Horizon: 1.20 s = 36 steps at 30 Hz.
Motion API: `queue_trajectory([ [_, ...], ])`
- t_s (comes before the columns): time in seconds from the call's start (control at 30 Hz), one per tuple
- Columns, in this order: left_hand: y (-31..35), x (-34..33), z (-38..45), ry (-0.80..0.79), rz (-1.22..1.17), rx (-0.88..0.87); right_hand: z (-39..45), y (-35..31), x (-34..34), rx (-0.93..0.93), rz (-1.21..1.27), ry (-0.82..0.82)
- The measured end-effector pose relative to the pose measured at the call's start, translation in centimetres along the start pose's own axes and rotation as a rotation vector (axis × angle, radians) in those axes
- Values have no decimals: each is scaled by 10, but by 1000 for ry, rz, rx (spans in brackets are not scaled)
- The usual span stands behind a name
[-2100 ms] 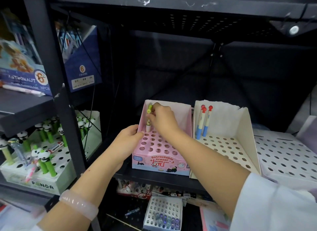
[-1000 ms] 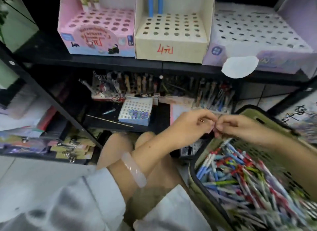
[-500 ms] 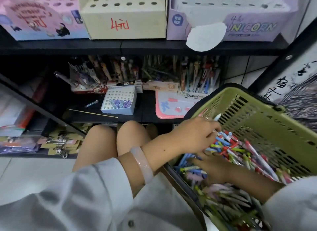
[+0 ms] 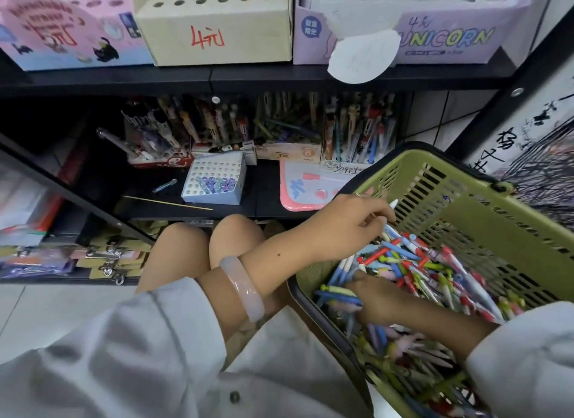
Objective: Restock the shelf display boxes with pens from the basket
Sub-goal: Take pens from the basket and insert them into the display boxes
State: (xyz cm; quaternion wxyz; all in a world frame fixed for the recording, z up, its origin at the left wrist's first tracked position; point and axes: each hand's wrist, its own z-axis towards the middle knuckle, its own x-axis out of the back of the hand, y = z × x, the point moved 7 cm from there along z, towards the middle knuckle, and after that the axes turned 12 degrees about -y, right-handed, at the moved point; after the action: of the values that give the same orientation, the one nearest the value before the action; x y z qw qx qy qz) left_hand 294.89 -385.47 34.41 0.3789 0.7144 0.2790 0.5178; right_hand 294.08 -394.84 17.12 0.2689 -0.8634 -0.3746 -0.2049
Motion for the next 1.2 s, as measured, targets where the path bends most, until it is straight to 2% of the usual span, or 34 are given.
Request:
queue_trajectory([
  [0.1,-1,6,-5,51,-114,4,-12,8,5,19,247,-55],
  [0.2,-5,16,-10,135,-227,26,-35,14,33,-19,379,-37],
  [0.37,-21,35,-23,274,-512,56,-108,-3,116,138,598,35],
  [0.47,-31,44,-31,311,-749,106,-145,-45,171,372,611,155],
  [0.53,-32,43,-38,269,-971,76,-152,-75,202,520,700,268],
  [0.6,-26,49,-45,209,-1112,17,-142,-102,228,581,709,403],
  [0.67,-19,68,-52,246,-1185,-12,-126,-131,248,599,698,515],
  [0.77,-20,105,-80,389,-1058,-34,-103,-177,266,629,681,606],
  [0.87,-31,118,-123,366,-887,-180,-90,-226,274,710,623,615],
  [0.97,-34,144,-155,419,-924,-311,-85,-269,286,792,598,648],
  [1.1,-40,183,-178,571,-909,-313,-82,-310,303,831,599,713],
  [1.2,-37,205,-192,634,-664,-245,-81,-328,317,826,551,763],
])
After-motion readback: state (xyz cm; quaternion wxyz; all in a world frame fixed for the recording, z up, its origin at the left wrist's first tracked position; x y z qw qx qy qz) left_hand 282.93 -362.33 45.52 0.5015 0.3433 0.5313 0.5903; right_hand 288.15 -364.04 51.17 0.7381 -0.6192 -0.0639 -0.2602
